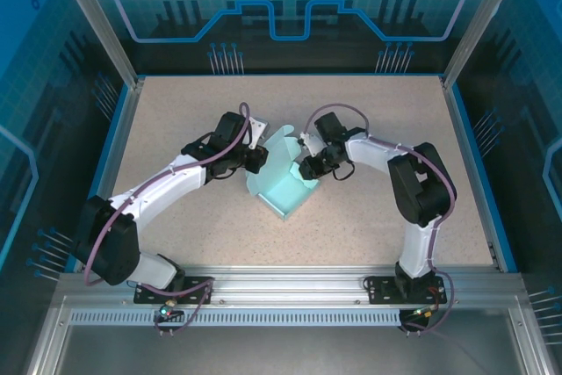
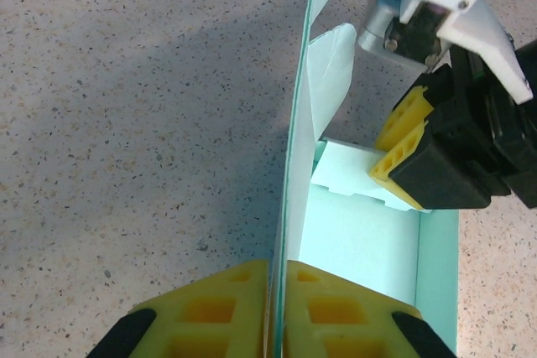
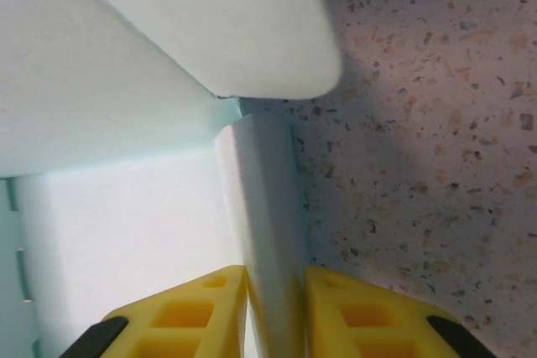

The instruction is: Fold the paper box

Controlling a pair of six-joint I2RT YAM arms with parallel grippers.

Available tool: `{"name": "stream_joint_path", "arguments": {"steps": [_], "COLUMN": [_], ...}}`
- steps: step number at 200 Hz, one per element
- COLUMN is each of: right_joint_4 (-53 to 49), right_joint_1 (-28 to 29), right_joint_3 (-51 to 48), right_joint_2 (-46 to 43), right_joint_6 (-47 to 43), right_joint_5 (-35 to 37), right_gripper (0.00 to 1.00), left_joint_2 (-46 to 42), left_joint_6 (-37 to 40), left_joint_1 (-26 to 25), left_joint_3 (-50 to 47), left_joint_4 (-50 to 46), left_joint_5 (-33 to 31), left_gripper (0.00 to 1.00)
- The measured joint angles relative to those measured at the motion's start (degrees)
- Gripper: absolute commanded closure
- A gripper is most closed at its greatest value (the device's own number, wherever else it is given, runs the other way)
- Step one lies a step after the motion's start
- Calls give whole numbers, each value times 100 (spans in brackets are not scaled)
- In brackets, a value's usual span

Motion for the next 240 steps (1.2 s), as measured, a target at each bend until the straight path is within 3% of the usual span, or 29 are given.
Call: {"name": "stream_joint_path", "arguments": {"steps": [63, 112, 240], "right_joint_4": [258, 557, 710], "right_joint_1": [857, 1307, 1792], "right_joint_3": [-232, -439, -588], "right_joint_2": [-221, -280, -273], "right_joint_6": [2, 72, 205], "right_joint_5": [2061, 3248, 4636], "right_gripper": [81, 87, 94], "left_joint_2": [0, -4, -17], "left_joint_6": [4, 7, 9], "left_joint_1": [0, -2, -33], "left_joint_3": [0, 0, -13], "left_joint_4": [2, 4, 31], "left_joint_5": [-22, -20, -22], "left_gripper": [86, 86, 84]}}
